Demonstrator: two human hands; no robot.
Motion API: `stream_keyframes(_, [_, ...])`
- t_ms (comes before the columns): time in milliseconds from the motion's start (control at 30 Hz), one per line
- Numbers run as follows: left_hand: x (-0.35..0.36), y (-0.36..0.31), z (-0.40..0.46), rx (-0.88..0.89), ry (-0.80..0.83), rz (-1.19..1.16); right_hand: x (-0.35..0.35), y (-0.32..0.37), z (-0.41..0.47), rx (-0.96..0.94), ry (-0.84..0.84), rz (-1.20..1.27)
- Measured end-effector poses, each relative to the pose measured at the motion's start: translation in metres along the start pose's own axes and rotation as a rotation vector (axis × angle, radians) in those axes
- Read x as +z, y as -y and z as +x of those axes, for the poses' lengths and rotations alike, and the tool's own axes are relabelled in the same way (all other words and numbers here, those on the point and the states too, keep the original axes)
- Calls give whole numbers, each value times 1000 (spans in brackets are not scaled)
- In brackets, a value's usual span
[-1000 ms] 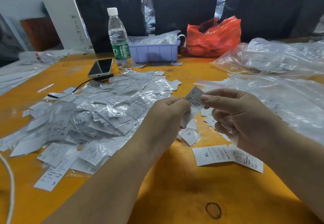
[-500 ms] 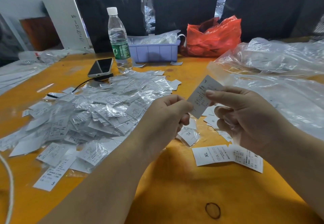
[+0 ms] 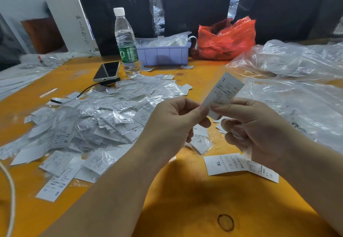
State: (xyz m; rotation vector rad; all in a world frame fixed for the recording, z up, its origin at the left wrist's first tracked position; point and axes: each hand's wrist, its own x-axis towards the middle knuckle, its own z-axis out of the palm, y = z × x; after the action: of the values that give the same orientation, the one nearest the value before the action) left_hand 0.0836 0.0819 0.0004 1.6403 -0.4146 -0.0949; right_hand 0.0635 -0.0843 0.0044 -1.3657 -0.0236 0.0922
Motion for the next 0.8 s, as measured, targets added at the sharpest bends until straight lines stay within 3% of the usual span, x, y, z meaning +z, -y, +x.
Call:
stream_keyframes(433, [-1,-2,-1,20,-25,-9,2,1,-2,56,44,-7])
stream_keyframes(800, [-3,0,2,-61,-26,-105,4,-1,-4,92,85,-61])
